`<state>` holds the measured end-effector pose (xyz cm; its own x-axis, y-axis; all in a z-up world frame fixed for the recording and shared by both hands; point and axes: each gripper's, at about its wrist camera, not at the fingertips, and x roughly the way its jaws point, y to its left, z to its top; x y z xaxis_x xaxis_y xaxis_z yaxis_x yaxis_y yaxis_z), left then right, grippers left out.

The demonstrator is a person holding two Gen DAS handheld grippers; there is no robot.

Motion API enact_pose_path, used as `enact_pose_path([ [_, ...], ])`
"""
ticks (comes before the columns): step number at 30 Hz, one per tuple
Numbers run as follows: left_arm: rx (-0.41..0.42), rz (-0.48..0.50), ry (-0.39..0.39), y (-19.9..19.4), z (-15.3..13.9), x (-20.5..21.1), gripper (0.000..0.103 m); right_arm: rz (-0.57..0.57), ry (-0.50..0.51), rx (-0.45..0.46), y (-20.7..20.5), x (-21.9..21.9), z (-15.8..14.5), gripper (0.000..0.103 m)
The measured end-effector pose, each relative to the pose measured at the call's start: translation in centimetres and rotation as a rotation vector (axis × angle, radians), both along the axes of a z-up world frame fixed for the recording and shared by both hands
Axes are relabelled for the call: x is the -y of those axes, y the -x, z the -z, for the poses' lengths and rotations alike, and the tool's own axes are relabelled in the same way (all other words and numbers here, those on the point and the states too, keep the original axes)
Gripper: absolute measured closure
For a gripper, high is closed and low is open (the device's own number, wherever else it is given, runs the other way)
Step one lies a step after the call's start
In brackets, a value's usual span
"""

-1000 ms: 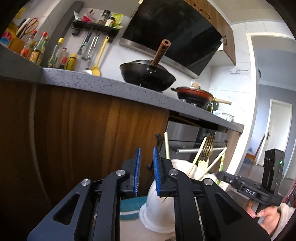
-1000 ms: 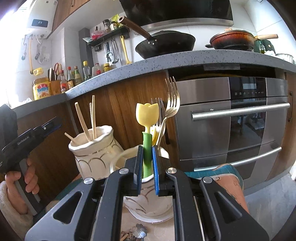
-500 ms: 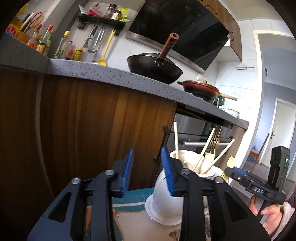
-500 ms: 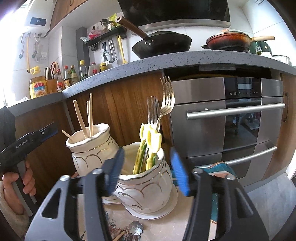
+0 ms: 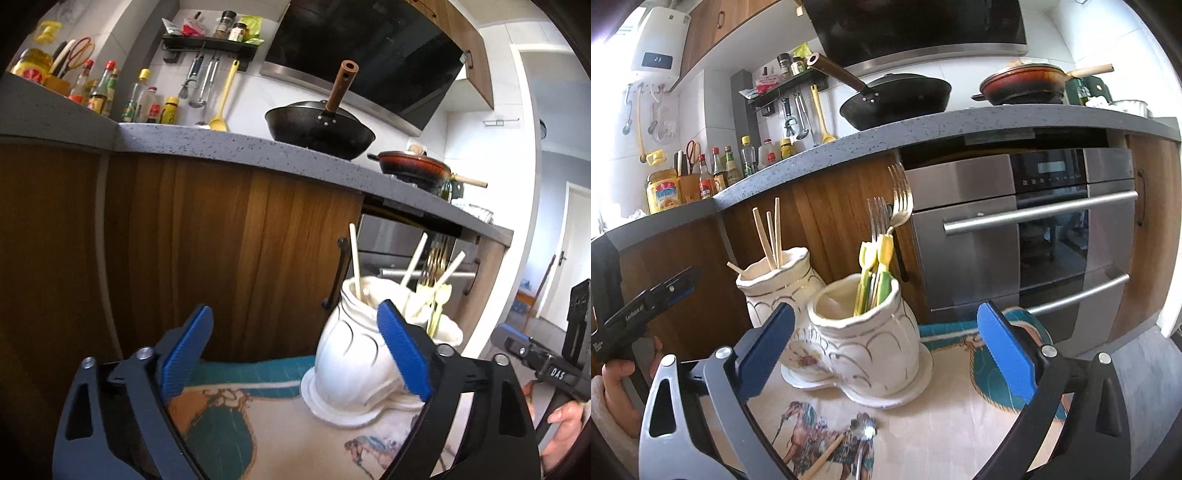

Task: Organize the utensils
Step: 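Open both tools and withdraw them from the white holder, then grasp the last wooden chopstick with the left tool while the right tool grasps the silver spoon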

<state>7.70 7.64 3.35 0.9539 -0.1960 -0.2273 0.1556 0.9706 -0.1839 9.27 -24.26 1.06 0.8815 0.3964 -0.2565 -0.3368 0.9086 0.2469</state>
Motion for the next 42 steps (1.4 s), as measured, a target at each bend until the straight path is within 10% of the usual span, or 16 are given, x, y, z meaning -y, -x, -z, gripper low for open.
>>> enact_pose_path([
  [42, -0.51, 0.22, -0.306, 5.8, 8.4, 11.5, 0.012, 0.074, 0.185, -0.204, 3.0, 0.2, 4.3, 0.005],
])
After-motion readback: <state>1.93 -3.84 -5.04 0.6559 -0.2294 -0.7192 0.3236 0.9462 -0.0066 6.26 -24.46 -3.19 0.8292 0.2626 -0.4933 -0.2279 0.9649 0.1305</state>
